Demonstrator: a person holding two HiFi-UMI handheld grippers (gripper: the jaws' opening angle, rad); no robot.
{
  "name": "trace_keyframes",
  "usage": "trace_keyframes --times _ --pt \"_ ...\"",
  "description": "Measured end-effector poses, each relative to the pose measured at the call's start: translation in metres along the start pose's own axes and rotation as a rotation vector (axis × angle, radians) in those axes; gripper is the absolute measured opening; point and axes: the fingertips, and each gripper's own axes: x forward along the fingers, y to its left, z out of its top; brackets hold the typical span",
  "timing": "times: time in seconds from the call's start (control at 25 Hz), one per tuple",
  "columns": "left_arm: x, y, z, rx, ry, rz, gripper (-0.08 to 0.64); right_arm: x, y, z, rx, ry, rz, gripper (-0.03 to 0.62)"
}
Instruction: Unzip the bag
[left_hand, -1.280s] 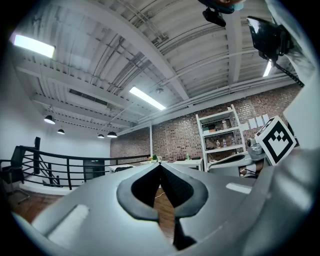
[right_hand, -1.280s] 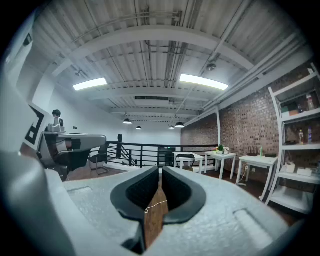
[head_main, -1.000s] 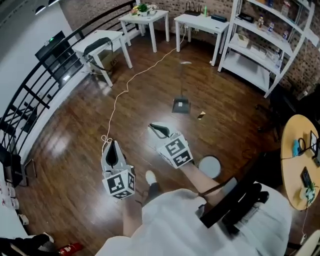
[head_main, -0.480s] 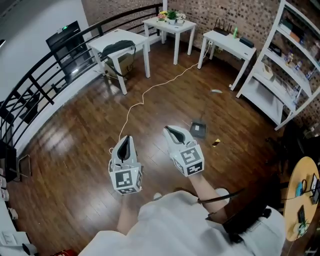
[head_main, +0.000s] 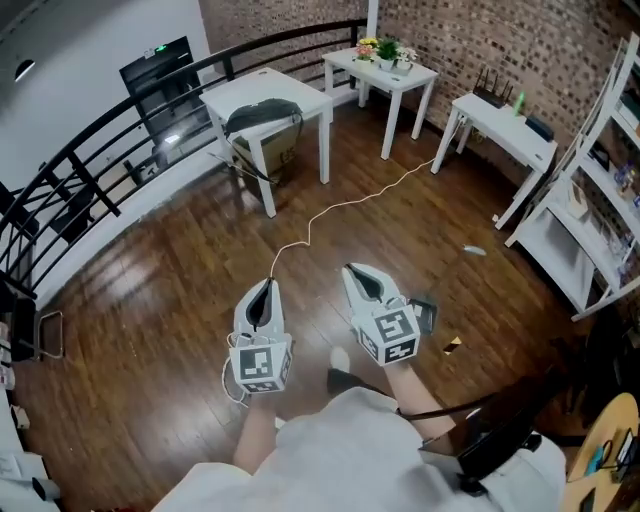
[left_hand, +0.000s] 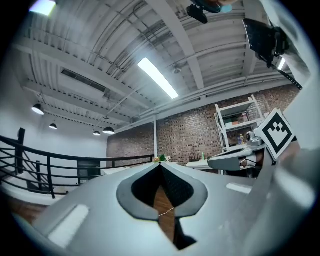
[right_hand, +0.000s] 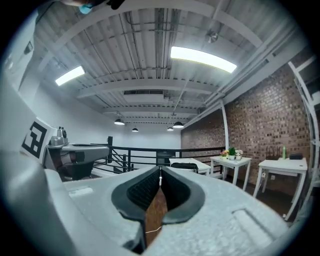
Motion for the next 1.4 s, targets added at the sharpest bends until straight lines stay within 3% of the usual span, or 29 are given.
trace_keyframes --times 0.24,0.44,0.84,1.2,1.4 --pt "0.132 0.026 0.007 0.012 -0.004 0.045 0.017 0.113 -0.076 0.017 -0.002 -0.022 0.091 0.000" --pt "0.207 0.053 -0.009 -0.001 0.039 0.071 0.017 0.182 -0.118 0.008 0.027 0.014 0.120 0.000" --pt "0.399 0.135 -0.058 -0.019 0.075 0.037 0.017 0.357 -0.218 -0.018 0.059 0.073 0.075 0.000" --pt "0.587 0.232 -0.058 -0.016 0.078 -0.016 0.017 0.543 -0.296 0.002 0.033 0.105 0.017 0.000" --pt "0.671 0.261 -0.102 -0.045 0.137 -0.020 0.017 0.624 -0.362 -0.011 0.021 0.140 -0.012 0.000"
